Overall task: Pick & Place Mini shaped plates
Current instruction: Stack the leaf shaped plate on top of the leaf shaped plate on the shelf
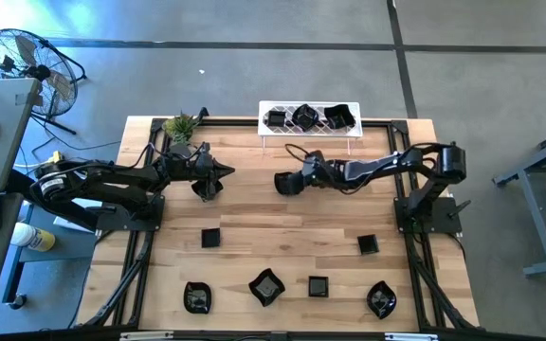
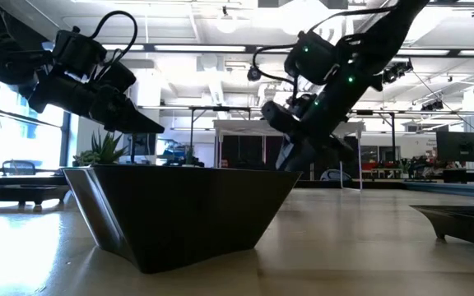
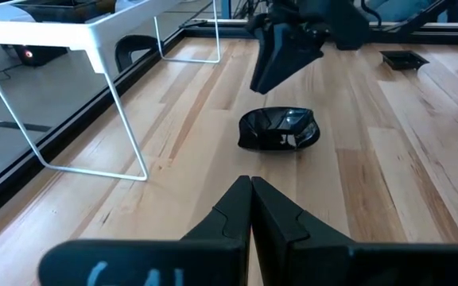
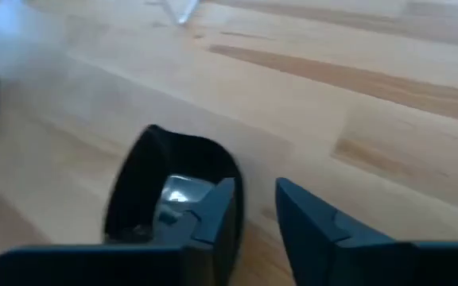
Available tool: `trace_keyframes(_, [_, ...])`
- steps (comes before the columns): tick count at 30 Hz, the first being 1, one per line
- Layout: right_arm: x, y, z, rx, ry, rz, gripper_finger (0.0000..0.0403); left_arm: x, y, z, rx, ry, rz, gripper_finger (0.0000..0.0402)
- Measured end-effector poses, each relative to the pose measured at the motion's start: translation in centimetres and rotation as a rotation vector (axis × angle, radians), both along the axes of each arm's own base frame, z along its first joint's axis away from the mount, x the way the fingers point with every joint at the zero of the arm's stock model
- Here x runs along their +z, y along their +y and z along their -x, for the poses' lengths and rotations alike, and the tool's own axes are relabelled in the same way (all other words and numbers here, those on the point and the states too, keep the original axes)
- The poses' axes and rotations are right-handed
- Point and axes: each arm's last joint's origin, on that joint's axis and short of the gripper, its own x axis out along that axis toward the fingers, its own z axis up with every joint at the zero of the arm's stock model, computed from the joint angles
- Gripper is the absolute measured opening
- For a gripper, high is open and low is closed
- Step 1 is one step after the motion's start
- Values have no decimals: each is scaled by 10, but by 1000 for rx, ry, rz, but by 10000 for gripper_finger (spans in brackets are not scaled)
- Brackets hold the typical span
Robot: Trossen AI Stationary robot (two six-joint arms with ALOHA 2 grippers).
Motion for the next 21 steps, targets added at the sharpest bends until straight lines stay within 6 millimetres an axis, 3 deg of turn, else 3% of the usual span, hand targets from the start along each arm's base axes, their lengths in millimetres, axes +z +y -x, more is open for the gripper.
trace_keyframes(6, [1, -13, 2, 40, -5, -1, 116, 0, 0, 0, 0, -1, 0, 4])
trace_keyframes(16, [-19, -17, -6, 90, -16, -46, 81, 0, 0, 0, 0, 0, 0, 4])
trace_keyframes(21, [-20, -17, -7, 88, -24, -67, 61, 0, 0, 0, 1, 0, -1, 4])
